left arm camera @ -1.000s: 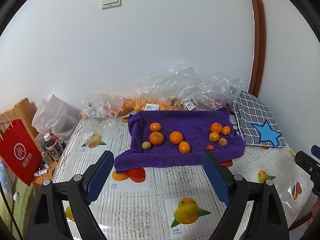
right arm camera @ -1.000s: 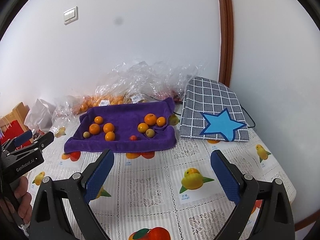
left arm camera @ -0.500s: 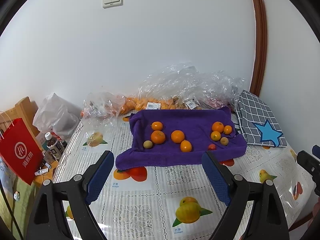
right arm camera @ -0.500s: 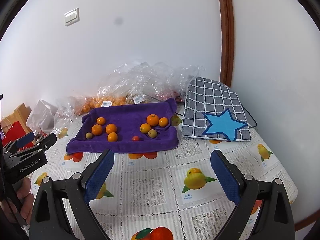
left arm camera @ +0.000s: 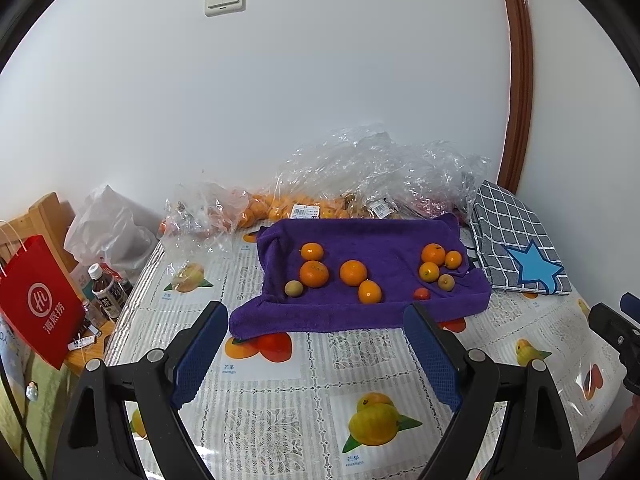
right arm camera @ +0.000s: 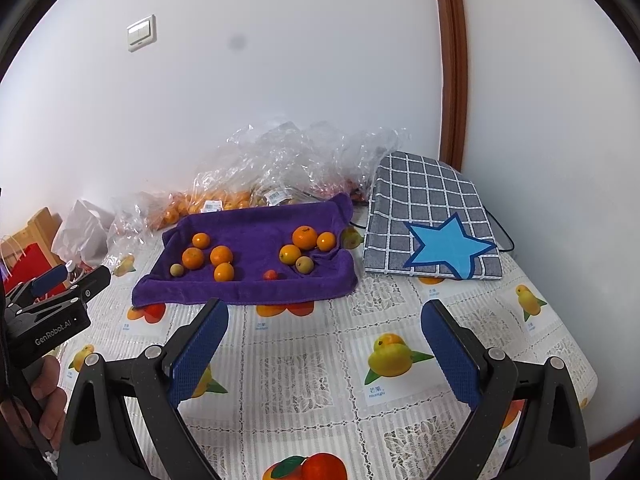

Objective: Organize fruits

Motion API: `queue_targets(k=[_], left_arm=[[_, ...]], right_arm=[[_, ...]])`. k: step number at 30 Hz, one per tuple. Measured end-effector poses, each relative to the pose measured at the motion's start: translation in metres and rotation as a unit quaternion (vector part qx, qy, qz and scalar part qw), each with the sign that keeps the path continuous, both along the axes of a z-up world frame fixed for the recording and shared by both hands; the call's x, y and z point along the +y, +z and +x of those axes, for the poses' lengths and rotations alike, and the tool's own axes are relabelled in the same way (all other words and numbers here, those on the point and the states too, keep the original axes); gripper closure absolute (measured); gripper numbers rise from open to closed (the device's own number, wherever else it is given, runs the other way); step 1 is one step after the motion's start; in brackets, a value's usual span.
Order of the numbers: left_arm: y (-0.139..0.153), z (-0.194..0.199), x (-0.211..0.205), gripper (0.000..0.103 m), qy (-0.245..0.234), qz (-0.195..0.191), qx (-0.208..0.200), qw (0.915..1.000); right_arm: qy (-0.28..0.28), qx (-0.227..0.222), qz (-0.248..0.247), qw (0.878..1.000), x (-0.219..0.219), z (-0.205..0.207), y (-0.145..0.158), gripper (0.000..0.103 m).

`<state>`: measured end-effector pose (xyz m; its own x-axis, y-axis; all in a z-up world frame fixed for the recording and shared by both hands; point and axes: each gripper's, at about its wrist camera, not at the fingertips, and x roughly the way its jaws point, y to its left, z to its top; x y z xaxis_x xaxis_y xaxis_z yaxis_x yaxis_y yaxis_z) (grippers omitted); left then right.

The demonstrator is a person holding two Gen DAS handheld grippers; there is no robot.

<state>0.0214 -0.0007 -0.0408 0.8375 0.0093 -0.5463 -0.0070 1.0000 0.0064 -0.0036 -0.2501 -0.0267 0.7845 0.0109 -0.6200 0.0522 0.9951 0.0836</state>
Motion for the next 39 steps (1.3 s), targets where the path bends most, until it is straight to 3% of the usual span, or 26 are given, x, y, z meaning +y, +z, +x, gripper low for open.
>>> queue_targets(k=[39], left_arm=[[0.0047,-0.0011,0.0012,0.014,0.006,-0.003,-0.004,1.0000]], right_arm=[[0.003,-0.002,0.002,1.000,0.0025,-0.0014,0.0016,0.007]])
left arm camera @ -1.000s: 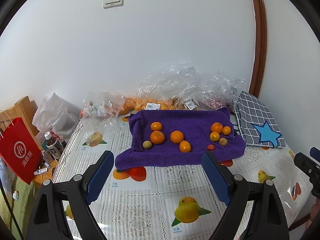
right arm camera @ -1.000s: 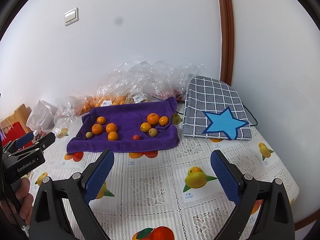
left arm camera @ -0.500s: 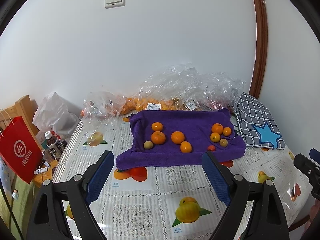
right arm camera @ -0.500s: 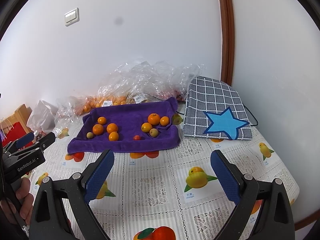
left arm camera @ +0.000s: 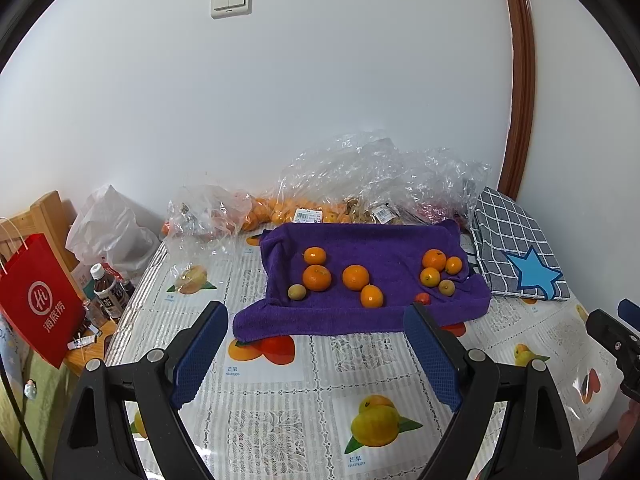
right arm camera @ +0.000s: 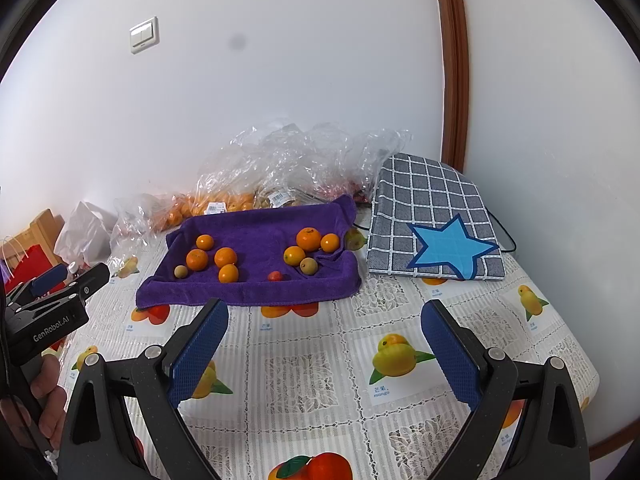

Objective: Organize fruits

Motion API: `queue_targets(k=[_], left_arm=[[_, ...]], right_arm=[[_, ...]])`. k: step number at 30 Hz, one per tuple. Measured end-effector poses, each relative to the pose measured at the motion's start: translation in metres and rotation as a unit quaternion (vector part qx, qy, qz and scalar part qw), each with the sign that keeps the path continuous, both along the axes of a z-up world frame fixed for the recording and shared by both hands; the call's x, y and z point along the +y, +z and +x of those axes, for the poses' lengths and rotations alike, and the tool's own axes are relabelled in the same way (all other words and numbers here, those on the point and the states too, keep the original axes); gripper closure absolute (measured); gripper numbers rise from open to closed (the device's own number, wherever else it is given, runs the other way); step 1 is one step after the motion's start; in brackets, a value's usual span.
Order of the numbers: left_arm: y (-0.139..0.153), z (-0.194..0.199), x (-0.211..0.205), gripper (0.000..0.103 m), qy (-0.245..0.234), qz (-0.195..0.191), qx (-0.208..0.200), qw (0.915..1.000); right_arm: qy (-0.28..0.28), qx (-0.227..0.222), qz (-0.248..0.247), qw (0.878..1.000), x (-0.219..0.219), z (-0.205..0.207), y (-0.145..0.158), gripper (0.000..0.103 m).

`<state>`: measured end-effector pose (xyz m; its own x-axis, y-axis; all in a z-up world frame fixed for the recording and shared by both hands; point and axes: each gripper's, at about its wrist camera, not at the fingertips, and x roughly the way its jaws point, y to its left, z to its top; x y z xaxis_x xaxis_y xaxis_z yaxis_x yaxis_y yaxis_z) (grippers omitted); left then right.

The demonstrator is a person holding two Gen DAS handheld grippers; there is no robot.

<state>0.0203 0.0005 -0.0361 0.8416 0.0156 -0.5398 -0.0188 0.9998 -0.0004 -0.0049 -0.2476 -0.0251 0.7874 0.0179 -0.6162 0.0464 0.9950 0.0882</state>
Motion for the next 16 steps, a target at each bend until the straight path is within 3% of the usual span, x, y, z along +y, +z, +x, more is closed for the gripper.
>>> queue_targets(k=[16], left_arm=[[0.0008,-0.0006,0.0003,0.014,-0.001,-0.001,-0.003,1.0000]], right_arm=[[0.000,0.000,0.000,1.000,0.0006,-0.0005,0.0000,0.007]])
